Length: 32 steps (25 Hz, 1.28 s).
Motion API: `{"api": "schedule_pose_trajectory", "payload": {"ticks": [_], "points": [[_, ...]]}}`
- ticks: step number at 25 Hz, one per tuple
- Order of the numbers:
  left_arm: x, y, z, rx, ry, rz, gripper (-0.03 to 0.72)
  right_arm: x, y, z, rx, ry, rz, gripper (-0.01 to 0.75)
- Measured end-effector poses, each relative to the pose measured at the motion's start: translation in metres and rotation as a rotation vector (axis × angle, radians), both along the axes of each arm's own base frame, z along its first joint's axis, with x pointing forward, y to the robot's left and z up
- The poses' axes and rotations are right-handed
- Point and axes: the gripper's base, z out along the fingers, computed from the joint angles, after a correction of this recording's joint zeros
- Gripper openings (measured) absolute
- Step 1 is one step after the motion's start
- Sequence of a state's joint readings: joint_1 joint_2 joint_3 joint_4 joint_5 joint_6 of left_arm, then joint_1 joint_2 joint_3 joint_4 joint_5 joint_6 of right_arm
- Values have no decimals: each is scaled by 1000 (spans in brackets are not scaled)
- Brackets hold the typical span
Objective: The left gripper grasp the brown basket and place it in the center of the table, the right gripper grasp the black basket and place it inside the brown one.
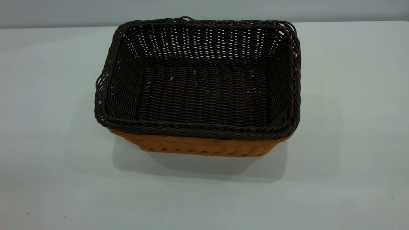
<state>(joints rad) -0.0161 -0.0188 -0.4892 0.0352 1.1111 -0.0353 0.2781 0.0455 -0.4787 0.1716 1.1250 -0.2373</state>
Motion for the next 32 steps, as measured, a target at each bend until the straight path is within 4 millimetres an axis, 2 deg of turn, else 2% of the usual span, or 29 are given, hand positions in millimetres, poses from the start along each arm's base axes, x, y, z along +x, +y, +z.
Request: {"api": "schedule_pose_trajectory", "payload": {"ticks": [5,15,21,32], "points": [[0,0,0,0,0,0,530,-2,0,0,5,-15,-26,593],[0,0,0,0,-1,0,530,-4,0,0,11,-57,-336,593],[0,0,0,0,-1,0,530,-3,-9,-2,57,-37,-512,593],[0,0,0,0,-1,0,530,-4,-11,-2,70,-34,-550,593]]}}
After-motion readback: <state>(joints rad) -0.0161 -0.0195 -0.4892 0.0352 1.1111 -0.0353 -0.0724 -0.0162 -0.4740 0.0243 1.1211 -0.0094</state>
